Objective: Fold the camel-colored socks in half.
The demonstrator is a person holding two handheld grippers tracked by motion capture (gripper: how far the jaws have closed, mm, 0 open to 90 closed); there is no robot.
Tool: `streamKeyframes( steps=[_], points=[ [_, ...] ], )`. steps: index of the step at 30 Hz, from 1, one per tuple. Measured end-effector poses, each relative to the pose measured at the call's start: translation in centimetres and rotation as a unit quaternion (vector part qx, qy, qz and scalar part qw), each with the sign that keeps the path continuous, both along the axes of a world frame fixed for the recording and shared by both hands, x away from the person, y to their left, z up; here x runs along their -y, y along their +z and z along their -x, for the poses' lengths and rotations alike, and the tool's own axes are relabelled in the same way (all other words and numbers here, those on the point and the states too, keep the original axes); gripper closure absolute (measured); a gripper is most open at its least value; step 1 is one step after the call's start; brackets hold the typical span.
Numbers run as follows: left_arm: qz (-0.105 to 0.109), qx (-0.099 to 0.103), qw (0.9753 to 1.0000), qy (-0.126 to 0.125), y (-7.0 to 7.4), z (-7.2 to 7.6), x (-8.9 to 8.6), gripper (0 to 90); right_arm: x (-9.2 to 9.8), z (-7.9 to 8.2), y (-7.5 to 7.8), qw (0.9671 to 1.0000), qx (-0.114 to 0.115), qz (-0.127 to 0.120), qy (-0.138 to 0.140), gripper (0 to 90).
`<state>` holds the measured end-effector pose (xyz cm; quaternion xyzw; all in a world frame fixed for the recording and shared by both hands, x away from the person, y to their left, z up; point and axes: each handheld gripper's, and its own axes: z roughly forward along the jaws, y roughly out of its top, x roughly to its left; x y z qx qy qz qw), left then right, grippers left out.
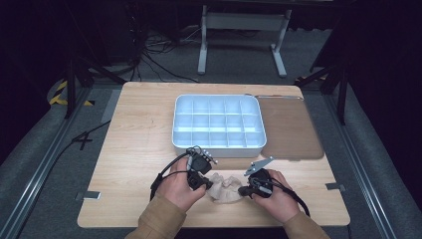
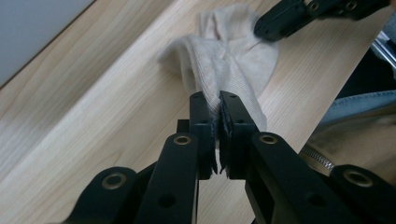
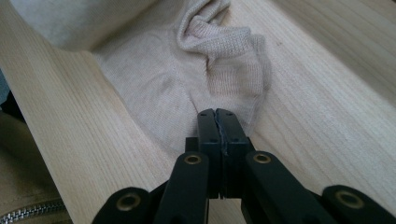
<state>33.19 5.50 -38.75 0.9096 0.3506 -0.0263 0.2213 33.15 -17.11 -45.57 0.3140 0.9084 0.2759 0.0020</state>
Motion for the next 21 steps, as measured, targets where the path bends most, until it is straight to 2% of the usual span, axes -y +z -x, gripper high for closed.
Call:
streamKeyframes(
  steps=[11, 21],
  points=[
    [0.005, 0.007, 0.9999, -0.011, -0.7, -0.5, 1.9, 85.2, 0.0, 0.1, -0.1, 1.0, 0.001, 0.0, -0.002, 90.0],
    [-0.016, 0.001, 0.9998, -0.014, -1.9, -1.1, 3.1, 85.1, 0.1, 0.0, 0.0, 1.0, 0.001, -0.004, 0.0, 90.0]
  ],
)
